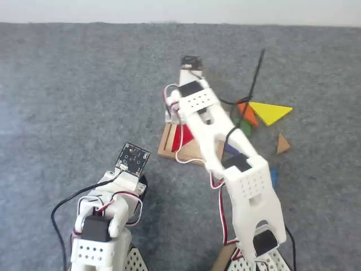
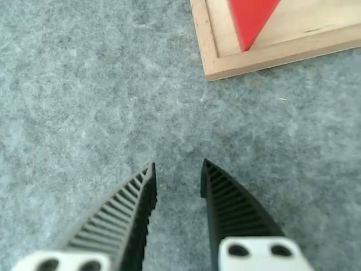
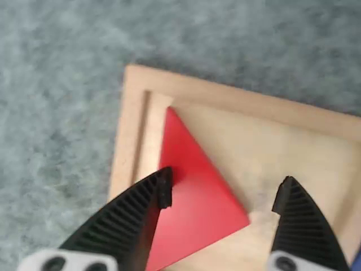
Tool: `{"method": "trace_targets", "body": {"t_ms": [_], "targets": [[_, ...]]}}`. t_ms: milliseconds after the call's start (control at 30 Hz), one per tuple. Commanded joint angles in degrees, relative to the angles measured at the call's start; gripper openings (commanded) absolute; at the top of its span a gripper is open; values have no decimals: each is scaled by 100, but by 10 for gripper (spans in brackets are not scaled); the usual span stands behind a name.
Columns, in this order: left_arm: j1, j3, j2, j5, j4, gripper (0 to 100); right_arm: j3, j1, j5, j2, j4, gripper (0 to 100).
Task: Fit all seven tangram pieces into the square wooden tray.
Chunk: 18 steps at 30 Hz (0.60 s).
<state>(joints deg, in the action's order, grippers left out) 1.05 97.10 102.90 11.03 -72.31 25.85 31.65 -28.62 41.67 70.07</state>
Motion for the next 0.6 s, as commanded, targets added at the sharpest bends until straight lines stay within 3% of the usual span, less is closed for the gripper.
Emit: {"method": "trace_targets", "body": {"t_ms": [0,233,567], "targets": [[-9,-66,123,-44,-18,123,88,426,70,13,-40,306],[-9,-66,123,-44,-18,123,88,681,70,-66,-127,306],[-9,-66,123,-44,-18,123,53,22,62,-1490,347,306]]}}
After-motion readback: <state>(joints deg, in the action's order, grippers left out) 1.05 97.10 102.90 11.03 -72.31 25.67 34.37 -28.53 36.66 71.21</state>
